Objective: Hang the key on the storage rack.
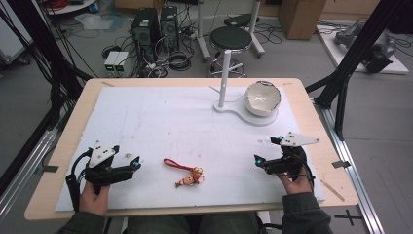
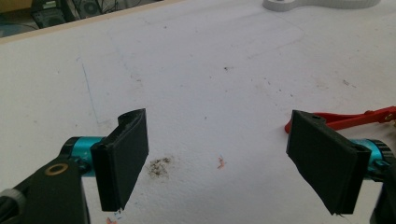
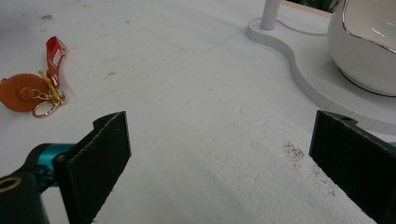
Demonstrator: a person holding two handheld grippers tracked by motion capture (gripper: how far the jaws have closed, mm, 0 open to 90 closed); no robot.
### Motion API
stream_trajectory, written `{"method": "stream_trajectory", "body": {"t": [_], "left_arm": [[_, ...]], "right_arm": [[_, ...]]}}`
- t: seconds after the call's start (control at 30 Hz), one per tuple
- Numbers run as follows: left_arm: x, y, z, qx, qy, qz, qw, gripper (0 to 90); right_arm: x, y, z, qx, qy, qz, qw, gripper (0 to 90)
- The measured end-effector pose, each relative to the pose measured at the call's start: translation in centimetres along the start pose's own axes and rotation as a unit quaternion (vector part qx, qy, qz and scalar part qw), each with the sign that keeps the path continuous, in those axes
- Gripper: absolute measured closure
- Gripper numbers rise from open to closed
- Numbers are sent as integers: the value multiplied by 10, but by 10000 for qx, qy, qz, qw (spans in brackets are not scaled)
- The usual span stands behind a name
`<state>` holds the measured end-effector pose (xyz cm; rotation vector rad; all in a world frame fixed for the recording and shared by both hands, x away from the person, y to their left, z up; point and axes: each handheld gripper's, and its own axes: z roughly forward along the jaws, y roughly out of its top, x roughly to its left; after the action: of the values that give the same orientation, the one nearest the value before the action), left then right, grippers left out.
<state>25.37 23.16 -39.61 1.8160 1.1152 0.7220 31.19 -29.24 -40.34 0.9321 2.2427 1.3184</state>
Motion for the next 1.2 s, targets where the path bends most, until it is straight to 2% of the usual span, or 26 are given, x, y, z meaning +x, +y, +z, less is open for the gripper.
{"method": "stream_trajectory", "body": {"t": [0.07, 0.27, 0.67, 0.73, 1.2], "left_arm": [[0, 1, 2, 10, 16, -16, 10000, 213], [-1, 1, 5, 24, -16, 4, 10000, 213], [0, 0, 1, -19, 1, -31, 10000, 213], [1, -1, -1, -22, 4, -26, 10000, 213], [1, -2, -4, -73, 38, -50, 10000, 213]], "right_arm": [[-1, -1, 1, 33, 2, -54, 10000, 43], [-3, -3, 1, 50, 16, -20, 10000, 43], [1, -1, 3, 52, 61, -114, 9999, 43], [3, 0, 3, 63, 71, -72, 9999, 43], [8, 3, 7, 56, 176, -236, 9996, 43]]}}
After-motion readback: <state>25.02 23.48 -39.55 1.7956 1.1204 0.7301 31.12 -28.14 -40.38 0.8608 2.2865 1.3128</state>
